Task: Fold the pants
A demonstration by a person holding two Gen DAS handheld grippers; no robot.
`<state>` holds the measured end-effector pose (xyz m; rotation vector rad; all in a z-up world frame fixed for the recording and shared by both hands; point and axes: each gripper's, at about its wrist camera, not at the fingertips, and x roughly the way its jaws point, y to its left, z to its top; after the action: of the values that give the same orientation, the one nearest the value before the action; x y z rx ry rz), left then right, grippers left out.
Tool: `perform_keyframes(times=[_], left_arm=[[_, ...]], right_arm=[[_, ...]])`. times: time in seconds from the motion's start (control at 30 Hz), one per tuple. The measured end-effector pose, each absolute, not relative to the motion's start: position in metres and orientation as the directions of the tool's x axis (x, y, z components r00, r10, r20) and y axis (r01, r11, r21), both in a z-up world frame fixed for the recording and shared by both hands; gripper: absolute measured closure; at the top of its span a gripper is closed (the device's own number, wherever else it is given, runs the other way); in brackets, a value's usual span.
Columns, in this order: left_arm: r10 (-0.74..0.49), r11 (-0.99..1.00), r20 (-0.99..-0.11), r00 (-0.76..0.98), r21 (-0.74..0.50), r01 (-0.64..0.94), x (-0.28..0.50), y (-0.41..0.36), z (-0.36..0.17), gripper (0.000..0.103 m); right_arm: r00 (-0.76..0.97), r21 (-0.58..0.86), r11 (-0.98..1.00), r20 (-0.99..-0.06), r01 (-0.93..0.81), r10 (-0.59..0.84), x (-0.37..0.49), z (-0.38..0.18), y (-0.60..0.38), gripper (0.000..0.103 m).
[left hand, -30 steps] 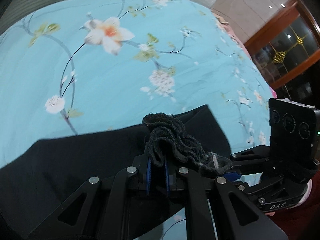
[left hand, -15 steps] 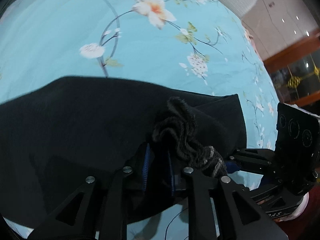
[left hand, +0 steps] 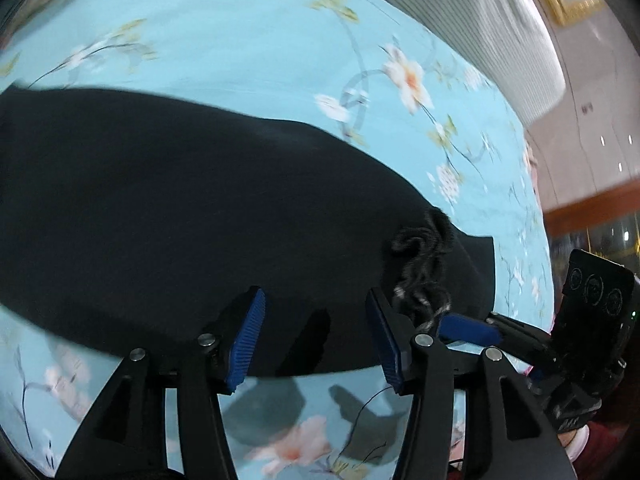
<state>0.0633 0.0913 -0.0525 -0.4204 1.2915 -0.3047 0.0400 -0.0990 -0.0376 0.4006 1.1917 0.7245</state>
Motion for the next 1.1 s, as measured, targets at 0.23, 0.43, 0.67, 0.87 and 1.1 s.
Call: perform_keyframes(times=[0.23, 0.43, 0.67, 0.87, 1.1], left_arm=[[-0.414, 0.873, -0.857, 0.307, -0.469, -0.133, 0.045, 0.139, -0.044, 0.044], [-0.362, 0.853, -0.857, 0.367, -0.463, -0.24, 0.029, 0.18, -0.035, 0.043], [-0.294, 0.754, -0.845, 0.447, -0.492, -0.435, -0.003, 0.246, -0.035, 0.043], [-0.265, 0.701, -0.844, 0.466, -0.5, -0.509, -0.015, 0.274, -0.043, 0.043], [-0.249, 0.673, -0.852, 0.46, -0.494, -0.55, -0.013, 0.282, -0.054, 0.043]], right_arm=[[0.184, 0.637, 0.695, -0.679, -0.333, 0.711, 0.054, -0.025, -0.081, 0.049], [0.153, 0.622, 0.674, -0.679, -0.4, 0.718, 0.073, -0.014, -0.054, 0.049], [0.097, 0.595, 0.637, -0.69, -0.49, 0.718, 0.108, -0.005, -0.011, 0.049], [0.027, 0.578, 0.591, -0.701, -0.563, 0.712, 0.135, -0.003, 0.027, 0.049], [-0.042, 0.56, 0.538, -0.716, -0.63, 0.696, 0.162, -0.008, 0.067, 0.049]])
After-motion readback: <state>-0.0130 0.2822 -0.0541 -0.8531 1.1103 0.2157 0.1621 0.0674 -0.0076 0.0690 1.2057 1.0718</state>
